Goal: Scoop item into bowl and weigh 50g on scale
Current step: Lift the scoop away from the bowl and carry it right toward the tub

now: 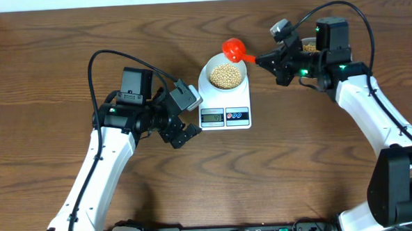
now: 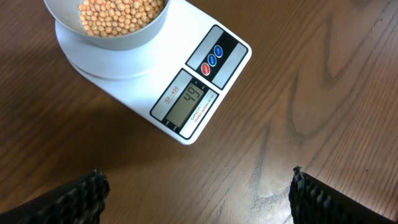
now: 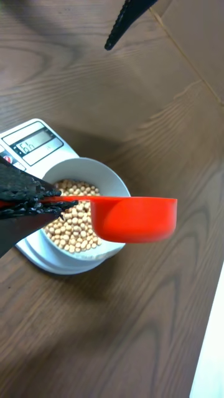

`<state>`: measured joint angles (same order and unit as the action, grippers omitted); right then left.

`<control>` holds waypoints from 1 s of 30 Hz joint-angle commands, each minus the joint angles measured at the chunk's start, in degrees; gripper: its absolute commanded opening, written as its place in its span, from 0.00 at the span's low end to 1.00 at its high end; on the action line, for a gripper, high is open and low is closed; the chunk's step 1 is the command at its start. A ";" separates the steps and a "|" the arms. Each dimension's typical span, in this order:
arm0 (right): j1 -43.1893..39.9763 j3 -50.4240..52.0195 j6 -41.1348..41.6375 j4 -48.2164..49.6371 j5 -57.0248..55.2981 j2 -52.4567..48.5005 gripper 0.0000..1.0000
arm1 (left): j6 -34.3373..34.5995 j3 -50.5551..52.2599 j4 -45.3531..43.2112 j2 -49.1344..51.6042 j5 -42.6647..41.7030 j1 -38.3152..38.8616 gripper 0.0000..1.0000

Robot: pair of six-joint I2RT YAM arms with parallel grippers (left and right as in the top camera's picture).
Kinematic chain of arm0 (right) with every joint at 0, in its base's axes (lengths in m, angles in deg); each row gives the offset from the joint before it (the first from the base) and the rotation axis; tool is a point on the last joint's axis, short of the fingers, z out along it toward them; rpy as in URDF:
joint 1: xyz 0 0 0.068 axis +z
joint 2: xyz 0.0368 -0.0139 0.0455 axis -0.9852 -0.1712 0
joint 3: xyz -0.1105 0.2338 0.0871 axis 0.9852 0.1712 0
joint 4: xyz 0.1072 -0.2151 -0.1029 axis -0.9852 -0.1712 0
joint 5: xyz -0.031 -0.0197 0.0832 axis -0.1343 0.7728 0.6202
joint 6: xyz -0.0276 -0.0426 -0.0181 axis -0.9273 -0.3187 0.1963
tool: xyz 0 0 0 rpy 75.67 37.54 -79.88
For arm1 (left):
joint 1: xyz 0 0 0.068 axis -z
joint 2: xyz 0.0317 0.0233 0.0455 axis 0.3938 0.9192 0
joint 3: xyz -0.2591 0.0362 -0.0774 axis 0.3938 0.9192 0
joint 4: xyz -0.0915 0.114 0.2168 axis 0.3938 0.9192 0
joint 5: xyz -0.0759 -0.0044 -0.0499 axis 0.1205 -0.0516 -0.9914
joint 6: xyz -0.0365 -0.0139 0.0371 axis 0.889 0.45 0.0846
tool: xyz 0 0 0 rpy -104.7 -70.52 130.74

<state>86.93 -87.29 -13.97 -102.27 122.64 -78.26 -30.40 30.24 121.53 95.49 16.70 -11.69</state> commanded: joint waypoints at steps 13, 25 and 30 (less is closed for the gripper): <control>-1.22 0.15 0.70 0.15 1.46 1.25 0.01 | -0.37 -1.29 0.07 0.00 -0.76 -0.20 0.95; -1.22 0.15 0.68 0.20 1.44 1.25 0.01 | -0.37 -1.29 0.07 0.00 -0.76 -0.20 0.95; -0.94 0.15 -0.87 0.37 1.01 1.25 0.01 | -0.37 -1.29 0.07 0.00 -0.76 -0.20 0.95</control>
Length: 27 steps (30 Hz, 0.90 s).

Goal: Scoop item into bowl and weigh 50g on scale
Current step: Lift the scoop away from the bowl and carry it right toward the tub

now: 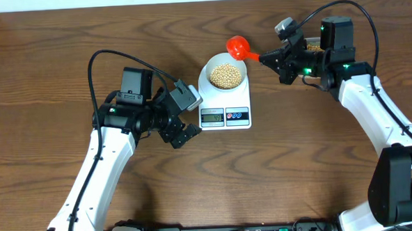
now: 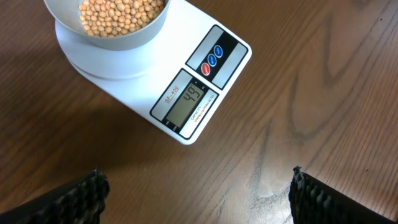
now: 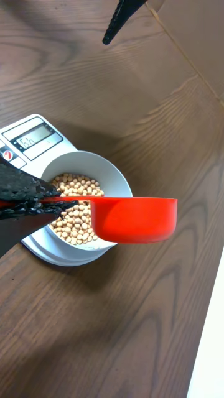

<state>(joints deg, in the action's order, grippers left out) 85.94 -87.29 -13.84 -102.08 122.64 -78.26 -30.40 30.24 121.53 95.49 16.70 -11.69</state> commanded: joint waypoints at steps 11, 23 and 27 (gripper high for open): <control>6.75 0.15 -13.35 -1.05 -14.53 1.25 0.01 | -0.37 -1.29 0.04 0.00 -0.76 -0.20 0.95; 9.16 0.15 -19.04 -0.46 -22.40 1.57 0.01 | -0.37 -1.29 0.07 0.00 -0.76 -0.20 0.95; 9.11 0.13 -18.73 1.51 -22.38 2.84 0.01 | -0.37 -1.29 0.07 0.00 -0.76 -0.20 0.95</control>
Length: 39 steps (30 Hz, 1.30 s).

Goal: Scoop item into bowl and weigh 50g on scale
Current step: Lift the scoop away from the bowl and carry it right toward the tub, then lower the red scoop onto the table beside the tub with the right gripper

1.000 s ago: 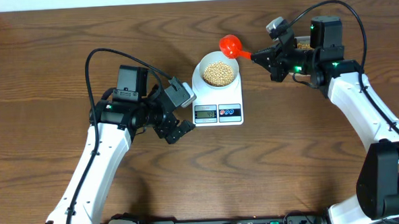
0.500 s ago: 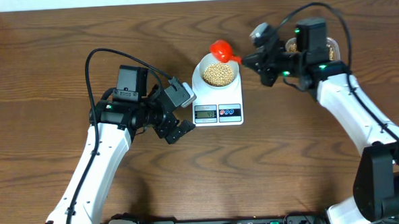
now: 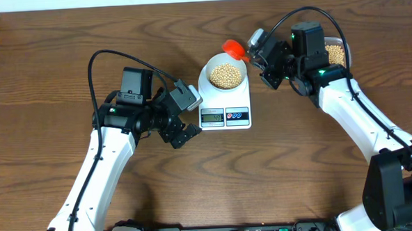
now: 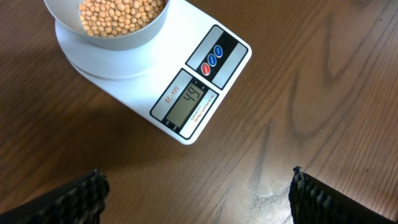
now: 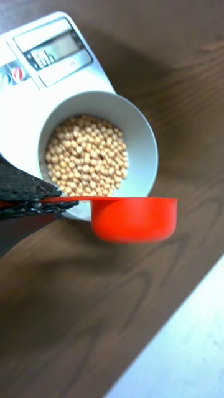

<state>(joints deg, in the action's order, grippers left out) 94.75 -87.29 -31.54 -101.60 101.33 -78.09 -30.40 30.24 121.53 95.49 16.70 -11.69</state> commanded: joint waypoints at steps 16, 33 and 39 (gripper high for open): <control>-4.59 0.13 0.48 6.38 -1.95 5.86 0.01 | -0.37 -1.29 0.07 0.00 -0.76 -0.20 0.95; -20.72 0.13 33.11 8.35 1.33 7.45 0.01 | -0.37 -1.29 0.07 0.00 -0.76 -0.20 0.95; -30.03 0.13 37.97 1.18 20.02 11.15 0.01 | -0.37 -1.29 0.07 0.00 -0.76 -0.20 0.95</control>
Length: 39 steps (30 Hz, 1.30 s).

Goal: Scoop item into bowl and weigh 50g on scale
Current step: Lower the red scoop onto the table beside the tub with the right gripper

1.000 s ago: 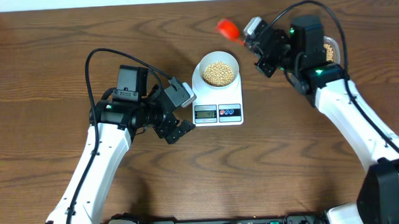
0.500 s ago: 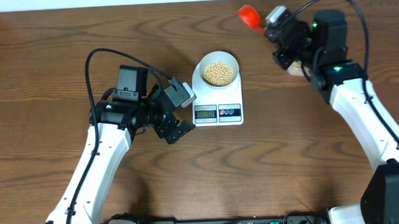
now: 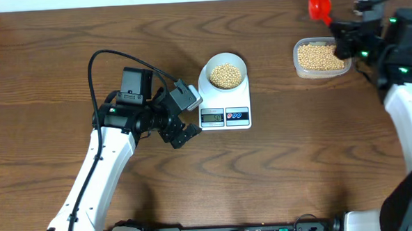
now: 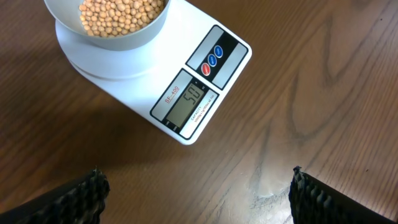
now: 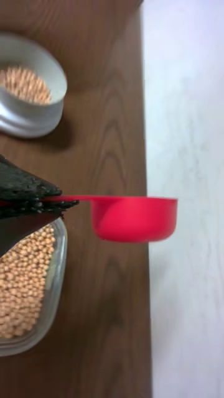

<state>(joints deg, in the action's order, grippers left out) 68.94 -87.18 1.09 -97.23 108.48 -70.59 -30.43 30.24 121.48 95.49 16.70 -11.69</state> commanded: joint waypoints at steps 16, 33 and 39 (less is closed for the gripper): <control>-12.70 0.42 -16.79 -44.44 23.69 4.55 0.01 | -0.35 -1.29 0.11 0.00 -0.76 -0.20 0.95; -12.72 25.29 2.56 -14.97 22.40 4.42 0.01 | -0.35 -1.29 0.11 0.00 -0.76 -0.20 0.95; -12.72 34.12 8.98 -4.63 20.92 4.44 0.12 | -0.35 -1.29 0.11 0.00 -0.76 -0.20 0.95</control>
<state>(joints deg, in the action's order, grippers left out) 56.33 -56.16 5.16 -103.67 129.44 -66.50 -30.43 30.24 121.44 95.49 16.70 -11.69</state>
